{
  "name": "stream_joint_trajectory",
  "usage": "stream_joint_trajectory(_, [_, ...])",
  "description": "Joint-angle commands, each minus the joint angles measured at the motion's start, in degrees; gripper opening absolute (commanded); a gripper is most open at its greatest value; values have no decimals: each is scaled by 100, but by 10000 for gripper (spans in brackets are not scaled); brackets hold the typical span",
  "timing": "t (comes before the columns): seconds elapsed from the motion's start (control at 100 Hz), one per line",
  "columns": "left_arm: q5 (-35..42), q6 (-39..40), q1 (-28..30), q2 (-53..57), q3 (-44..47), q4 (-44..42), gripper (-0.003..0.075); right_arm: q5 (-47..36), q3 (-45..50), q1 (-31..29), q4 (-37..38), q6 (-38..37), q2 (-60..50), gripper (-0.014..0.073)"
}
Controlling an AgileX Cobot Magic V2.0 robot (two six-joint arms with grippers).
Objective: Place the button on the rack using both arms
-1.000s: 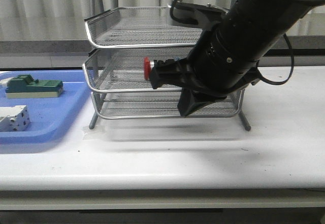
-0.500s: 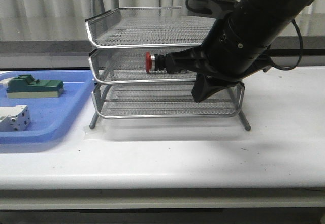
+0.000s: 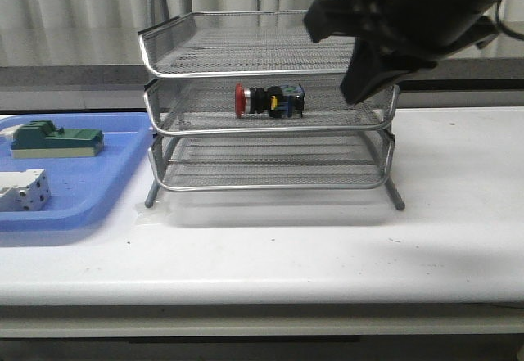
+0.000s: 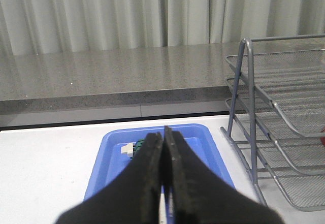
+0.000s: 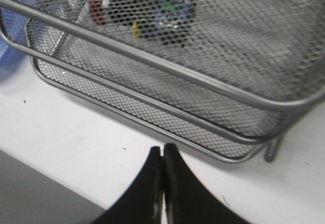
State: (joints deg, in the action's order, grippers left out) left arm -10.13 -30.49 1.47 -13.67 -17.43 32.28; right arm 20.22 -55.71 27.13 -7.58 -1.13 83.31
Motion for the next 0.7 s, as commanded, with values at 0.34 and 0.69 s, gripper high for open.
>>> stream_joint_trajectory(0.34, [426, 54, -22, -43, -147, 79, -20, -90, 1346, -1504, 435, 7, -2589, -57])
stream_joint_trajectory(0.69, [426, 54, -22, -43, -147, 79, -20, -91, 2561, -1930, 524, 7, -5034, -57])
